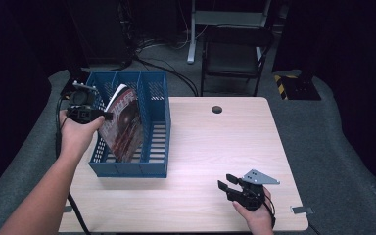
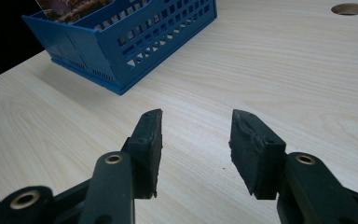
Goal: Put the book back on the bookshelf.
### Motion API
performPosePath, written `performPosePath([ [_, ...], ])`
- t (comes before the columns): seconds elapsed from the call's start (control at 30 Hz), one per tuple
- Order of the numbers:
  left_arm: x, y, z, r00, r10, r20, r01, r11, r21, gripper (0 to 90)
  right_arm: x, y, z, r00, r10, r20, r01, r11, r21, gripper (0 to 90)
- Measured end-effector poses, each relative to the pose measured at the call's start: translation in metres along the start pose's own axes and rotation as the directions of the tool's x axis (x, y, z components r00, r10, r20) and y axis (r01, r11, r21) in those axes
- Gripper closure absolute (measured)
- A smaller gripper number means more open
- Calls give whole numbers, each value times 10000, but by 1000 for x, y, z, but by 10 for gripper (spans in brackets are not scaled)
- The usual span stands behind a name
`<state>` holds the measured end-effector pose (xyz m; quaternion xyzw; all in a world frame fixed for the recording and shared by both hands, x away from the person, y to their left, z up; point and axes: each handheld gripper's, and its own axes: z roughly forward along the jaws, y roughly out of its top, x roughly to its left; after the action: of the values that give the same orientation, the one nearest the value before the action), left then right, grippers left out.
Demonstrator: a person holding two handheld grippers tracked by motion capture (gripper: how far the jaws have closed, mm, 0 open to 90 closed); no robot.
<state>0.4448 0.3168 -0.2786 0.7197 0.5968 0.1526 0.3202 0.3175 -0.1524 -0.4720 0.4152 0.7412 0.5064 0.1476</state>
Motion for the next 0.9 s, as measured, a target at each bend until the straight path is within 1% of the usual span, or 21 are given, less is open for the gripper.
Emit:
performPosePath([
  [0.07, 0, 0, -1, 10000, -17, -48, 17, 10000, 66, 793, 0, 0, 0, 10000, -2, -52, 2, 10000, 4, 537],
  [0.13, -1, 0, -2, 9999, 20, -125, -19, 10000, 85, 817, 0, 0, 0, 10000, 31, 52, -31, 10000, 52, 537],
  [0.2, 0, 1, -2, 9999, 48, -132, -47, 9999, 119, 822, 0, 0, 1, 10000, 46, 53, -46, 10000, 52, 537],
  [0.3, -1, 0, -1, 9998, 39, -196, -39, 10000, 28, 832, 0, 0, 1, 10000, -2, 52, 2, 10000, 49, 537],
  [0.37, -1, 1, 0, 9999, -80, -147, 81, 10000, 45, 835, 0, 0, 1, 10000, 8, 55, -8, 10000, 49, 537],
  [0.47, -2, 3, -1, 9998, 85, -201, -81, 9998, 194, 840, 0, -1, 1, 10000, 62, 27, -62, 10000, 43, 537],
  [0.5, -3, 3, 0, 9998, -16, -216, 20, 9998, 191, 841, 0, -1, 1, 10000, 62, 27, -62, 10000, 43, 537],
  [0.57, -3, 3, 0, 9996, 2, -276, 2, 9999, 166, 842, 0, -1, 1, 10000, 55, 26, -55, 10000, 40, 537],
  [0.6, -2, 3, 0, 9994, 18, -332, -14, 9999, 122, 842, 0, -1, 1, 10000, 51, 26, -51, 10000, 43, 537],
  [0.63, -2, 3, 1, 9993, -12, -376, 11, 10000, -23, 843, 0, -1, 1, 10000, 51, 29, -51, 10000, 44, 537],
  [0.67, -2, 4, 1, 9992, -115, -372, 116, 9999, 25, 843, 0, -1, 0, 10000, 53, 34, -53, 10000, 51, 537],
  [0.7, -1, 5, 1, 9994, -68, -352, 68, 10000, -8, 844, 0, 0, 0, 10000, 41, 58, -41, 10000, 67, 537],
  [0.8, 0, 7, 1, 9994, -193, -297, 196, 9998, 104, 845, -1, 0, 0, 10000, -15, 30, 15, 10000, 53, 537],
  [0.83, 1, 8, 1, 9994, -95, -328, 98, 9999, 95, 845, -1, 0, 0, 10000, 21, 33, -21, 10000, 46, 537],
  [0.87, 1, 9, 1, 9991, -212, -373, 214, 9998, 61, 845, -1, 0, 0, 10000, 12, 37, -12, 10000, 49, 537],
  [0.9, 1, 10, 1, 9989, -245, -397, 246, 9997, 34, 845, -1, 0, 0, 10000, 23, 61, -24, 10000, 56, 538],
])
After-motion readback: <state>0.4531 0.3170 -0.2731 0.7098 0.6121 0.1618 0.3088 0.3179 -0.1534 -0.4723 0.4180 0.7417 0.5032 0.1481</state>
